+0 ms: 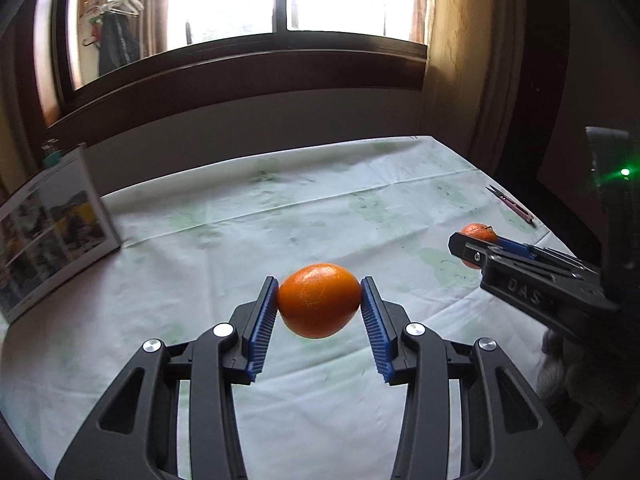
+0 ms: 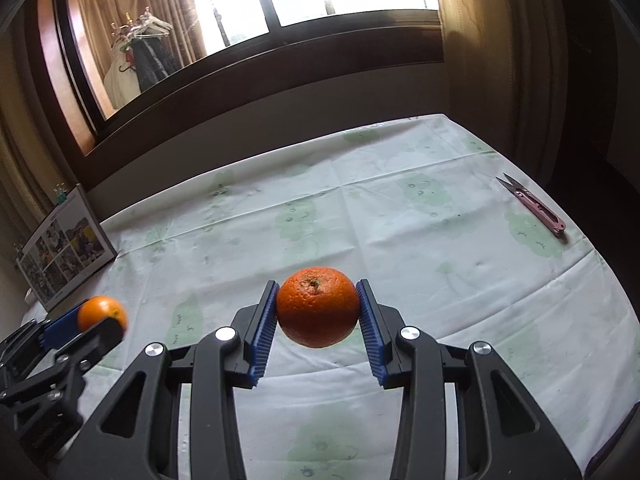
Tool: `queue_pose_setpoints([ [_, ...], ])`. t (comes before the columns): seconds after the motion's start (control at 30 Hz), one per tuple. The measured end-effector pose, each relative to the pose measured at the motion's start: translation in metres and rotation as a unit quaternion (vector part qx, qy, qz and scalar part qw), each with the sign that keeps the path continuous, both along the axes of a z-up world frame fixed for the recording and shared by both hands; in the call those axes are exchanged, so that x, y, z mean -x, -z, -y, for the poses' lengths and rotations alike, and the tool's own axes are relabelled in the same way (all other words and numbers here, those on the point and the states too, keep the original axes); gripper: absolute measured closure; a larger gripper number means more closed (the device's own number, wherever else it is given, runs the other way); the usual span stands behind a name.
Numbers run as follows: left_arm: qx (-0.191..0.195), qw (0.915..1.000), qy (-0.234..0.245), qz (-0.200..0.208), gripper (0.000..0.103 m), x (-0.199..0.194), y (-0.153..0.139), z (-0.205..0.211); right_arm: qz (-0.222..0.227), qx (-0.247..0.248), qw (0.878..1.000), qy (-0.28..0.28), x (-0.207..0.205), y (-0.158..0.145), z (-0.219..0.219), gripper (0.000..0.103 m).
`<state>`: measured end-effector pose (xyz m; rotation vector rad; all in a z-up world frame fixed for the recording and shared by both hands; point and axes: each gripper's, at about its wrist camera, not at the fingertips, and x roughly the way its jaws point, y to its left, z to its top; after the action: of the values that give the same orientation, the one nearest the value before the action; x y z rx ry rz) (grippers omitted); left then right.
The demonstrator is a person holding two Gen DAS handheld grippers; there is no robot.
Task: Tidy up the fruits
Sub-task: 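Carry the orange into the basket and open the left tool while the right tool carries its orange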
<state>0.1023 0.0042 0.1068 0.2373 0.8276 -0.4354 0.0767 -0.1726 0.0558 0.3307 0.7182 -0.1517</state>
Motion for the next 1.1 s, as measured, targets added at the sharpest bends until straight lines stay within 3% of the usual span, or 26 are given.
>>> queue_pose_setpoints([
  [0.3,-0.006,0.9955,-0.09,0.029,0.06,0.037,-0.032,-0.087,0.012,0.011,0.998,-0.057,0.007,-0.012,-0.041,0.063],
  [0.57,-0.03,0.9801,-0.188,0.056,0.059,0.068,-0.046,-0.177,0.013,0.018,0.993,-0.12,0.016,-0.017,-0.094,0.063],
  [0.7,-0.026,0.9683,-0.242,0.056,0.059,0.079,-0.051,-0.221,0.014,0.015,0.988,-0.151,0.02,-0.02,-0.124,0.063],
  [1.1,-0.039,0.9206,-0.379,0.086,0.059,0.114,-0.073,-0.347,0.021,0.01,0.968,-0.25,0.025,-0.037,-0.237,0.063],
])
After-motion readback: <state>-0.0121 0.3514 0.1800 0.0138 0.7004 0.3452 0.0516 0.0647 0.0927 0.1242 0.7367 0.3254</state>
